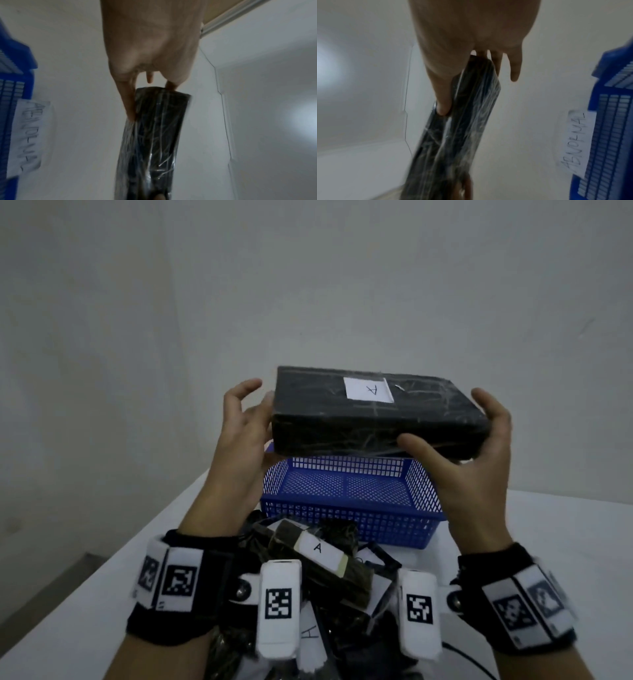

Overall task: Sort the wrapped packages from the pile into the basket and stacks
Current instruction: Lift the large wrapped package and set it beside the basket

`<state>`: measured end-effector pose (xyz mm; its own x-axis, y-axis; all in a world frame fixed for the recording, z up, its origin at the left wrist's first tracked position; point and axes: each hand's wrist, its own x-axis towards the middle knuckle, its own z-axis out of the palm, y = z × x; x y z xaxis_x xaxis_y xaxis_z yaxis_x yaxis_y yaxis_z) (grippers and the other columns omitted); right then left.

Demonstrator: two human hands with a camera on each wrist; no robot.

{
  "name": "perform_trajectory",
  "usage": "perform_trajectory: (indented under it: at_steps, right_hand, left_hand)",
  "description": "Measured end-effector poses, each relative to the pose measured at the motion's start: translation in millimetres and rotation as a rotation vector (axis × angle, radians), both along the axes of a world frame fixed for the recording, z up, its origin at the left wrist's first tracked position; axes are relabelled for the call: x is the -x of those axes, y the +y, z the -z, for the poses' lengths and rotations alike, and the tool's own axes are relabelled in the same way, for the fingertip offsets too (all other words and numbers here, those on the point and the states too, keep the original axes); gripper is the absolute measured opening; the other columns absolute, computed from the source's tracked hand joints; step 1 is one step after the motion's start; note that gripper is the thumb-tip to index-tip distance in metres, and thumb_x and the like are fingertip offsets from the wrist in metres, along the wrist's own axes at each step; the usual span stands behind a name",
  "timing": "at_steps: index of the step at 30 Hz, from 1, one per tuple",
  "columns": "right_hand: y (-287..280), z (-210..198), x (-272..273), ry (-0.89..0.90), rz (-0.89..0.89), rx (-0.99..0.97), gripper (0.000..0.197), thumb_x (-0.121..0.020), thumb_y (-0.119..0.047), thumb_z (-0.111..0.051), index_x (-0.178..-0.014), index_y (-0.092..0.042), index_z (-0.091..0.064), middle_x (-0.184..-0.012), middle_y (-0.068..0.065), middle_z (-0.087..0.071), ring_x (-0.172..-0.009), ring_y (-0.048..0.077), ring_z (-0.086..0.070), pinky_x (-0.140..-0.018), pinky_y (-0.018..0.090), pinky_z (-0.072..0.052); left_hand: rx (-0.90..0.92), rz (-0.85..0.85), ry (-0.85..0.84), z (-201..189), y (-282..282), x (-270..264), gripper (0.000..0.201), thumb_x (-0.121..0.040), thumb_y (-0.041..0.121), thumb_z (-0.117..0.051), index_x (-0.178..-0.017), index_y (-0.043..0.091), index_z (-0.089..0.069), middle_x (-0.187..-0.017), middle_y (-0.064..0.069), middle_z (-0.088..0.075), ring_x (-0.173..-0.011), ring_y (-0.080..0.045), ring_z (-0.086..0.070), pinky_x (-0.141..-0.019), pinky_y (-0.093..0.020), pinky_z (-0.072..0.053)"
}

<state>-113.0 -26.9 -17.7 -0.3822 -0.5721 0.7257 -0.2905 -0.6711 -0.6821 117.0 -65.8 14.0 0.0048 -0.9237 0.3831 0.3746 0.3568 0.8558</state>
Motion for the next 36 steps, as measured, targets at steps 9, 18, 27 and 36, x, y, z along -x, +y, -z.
perform_trajectory:
  at_steps: [9, 18, 27, 36]
  right_hand:
    - [11.3, -9.0, 2.9, 0.218, 0.239, 0.165, 0.085, -0.064, -0.032, -0.095, -0.134, -0.007, -0.054, -0.131, 0.007, -0.056, -0.123, 0.014, -0.055, -0.099, 0.042, -0.053]
    - [23.7, -29.7, 4.6, 0.079, -0.231, 0.245, 0.018, -0.094, -0.013, -0.061, -0.111, -0.017, -0.064, -0.132, 0.016, -0.06, -0.131, 0.033, -0.054, -0.108, 0.051, -0.047]
    - [33.1, -36.6, -8.1, -0.163, -0.668, -0.101, 0.071, -0.078, -0.036, -0.082, -0.137, -0.021, -0.047, -0.126, 0.008, -0.063, -0.108, 0.022, -0.067, -0.078, 0.035, -0.06]
    - [24.5, -41.0, 20.5, -0.364, -0.324, -0.196, 0.025, -0.102, -0.035, -0.053, -0.119, -0.017, -0.056, -0.112, 0.004, -0.071, -0.108, 0.029, -0.07, -0.066, 0.032, -0.061]
  left_hand:
    - [-0.161, 0.123, -0.367, 11.6, 0.6, 4.8, 0.062, -0.073, 0.053, -0.067, -0.124, 0.019, -0.058, -0.115, 0.0, -0.067, -0.103, -0.02, -0.069, -0.076, -0.045, -0.063]
    - [-0.09, -0.033, -0.199, 16.1, -8.3, 3.6, 0.082, -0.062, 0.046, -0.075, -0.133, 0.017, -0.046, -0.121, -0.003, -0.066, -0.098, -0.013, -0.07, -0.074, -0.04, -0.061]
    - [-0.06, 0.011, -0.201, 21.0, -10.8, 3.4, 0.074, -0.067, 0.04, -0.073, -0.134, 0.016, -0.05, -0.115, 0.006, -0.069, -0.097, -0.01, -0.069, -0.069, -0.035, -0.059]
    - [0.118, -0.017, -0.472, 15.2, -3.2, -12.4, 0.073, -0.069, 0.048, -0.08, -0.134, 0.034, -0.051, -0.129, 0.002, -0.061, -0.111, -0.017, -0.067, -0.089, -0.037, -0.057]
